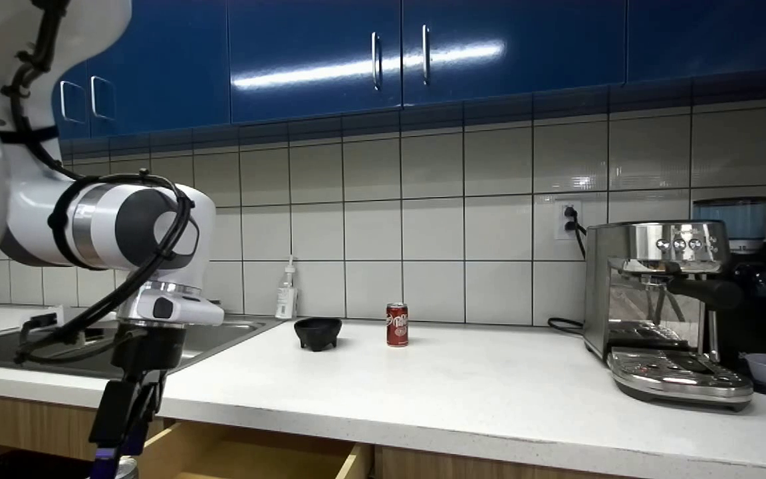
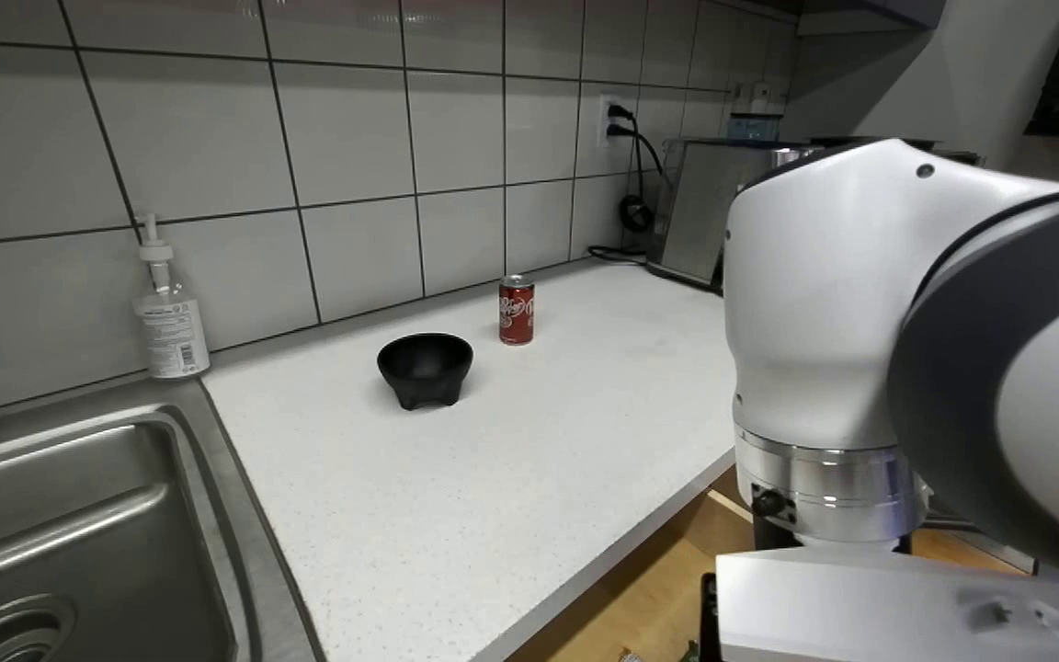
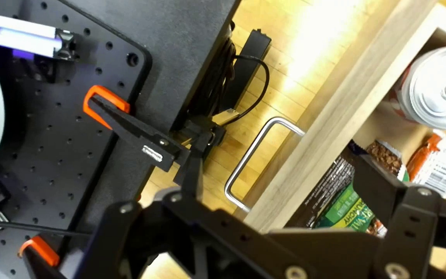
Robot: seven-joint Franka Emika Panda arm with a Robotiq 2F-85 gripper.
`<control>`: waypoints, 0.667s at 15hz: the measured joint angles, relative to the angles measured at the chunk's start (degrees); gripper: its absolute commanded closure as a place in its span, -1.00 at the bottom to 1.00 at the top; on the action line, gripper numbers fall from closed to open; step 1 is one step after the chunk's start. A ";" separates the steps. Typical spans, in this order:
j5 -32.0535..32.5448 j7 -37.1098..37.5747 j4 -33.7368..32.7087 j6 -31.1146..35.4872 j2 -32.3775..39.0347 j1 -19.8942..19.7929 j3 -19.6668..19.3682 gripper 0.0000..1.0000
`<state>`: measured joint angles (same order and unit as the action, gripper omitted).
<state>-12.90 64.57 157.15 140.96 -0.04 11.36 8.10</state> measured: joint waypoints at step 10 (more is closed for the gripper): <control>-4.33 -21.86 1.75 -10.04 -0.82 -2.48 -2.11 -1.00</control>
<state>-17.23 42.71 158.90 130.92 -0.86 8.88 5.99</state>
